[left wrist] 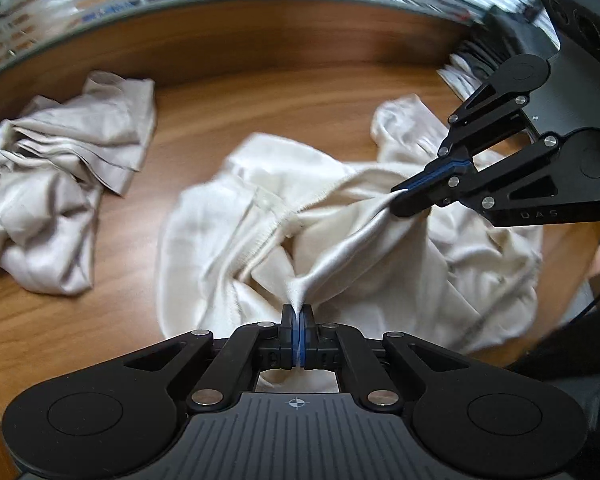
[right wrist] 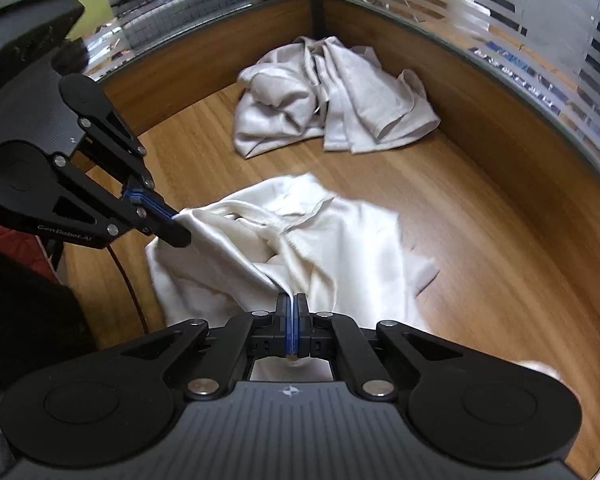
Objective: Fold clothes
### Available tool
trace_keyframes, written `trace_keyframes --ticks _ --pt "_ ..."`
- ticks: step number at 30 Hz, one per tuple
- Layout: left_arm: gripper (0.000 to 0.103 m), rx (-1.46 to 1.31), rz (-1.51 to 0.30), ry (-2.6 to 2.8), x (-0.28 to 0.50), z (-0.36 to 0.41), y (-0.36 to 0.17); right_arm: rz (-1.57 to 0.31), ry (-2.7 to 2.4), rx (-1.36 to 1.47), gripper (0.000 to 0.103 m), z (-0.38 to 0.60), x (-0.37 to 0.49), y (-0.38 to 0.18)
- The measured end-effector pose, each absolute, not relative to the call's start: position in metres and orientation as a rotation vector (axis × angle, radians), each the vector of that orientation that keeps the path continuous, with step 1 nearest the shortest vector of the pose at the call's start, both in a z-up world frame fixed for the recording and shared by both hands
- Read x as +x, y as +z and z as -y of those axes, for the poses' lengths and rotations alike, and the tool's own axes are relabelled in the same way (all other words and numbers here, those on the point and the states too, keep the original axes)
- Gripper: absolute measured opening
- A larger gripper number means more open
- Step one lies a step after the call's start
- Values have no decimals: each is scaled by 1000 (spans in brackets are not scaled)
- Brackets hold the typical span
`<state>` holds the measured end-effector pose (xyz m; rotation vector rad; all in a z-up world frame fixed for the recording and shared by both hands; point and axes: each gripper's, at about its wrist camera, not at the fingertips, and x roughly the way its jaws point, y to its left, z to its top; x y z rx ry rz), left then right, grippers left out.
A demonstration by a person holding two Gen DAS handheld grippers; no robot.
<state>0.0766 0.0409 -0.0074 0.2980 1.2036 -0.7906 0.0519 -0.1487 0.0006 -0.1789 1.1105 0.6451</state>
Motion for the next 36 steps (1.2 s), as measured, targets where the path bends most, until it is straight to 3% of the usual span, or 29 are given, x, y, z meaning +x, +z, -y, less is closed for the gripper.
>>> trace_keyframes --ticks 4,10,31,33,35,36 --pt "21 338 -1186 -805 62 -39 -7 -1153 647 -152 1 146 28 -10" --pt "34 338 -1173 -828 61 -35 -6 -1205 623 -128 1 140 3 -31" --pt "46 129 -1398 -606 82 -16 -78 -1187 598 -169 1 122 -17 -49" --pt "41 109 -1413 -580 84 -18 -83 -1186 596 -173 2 122 -17 -49" --pt "2 87 -1422 -561 85 -20 -86 -1188 595 -176 3 123 -18 -49" --pt "3 71 -1418 -560 84 -23 -85 -1189 594 -177 6 123 -18 -49"
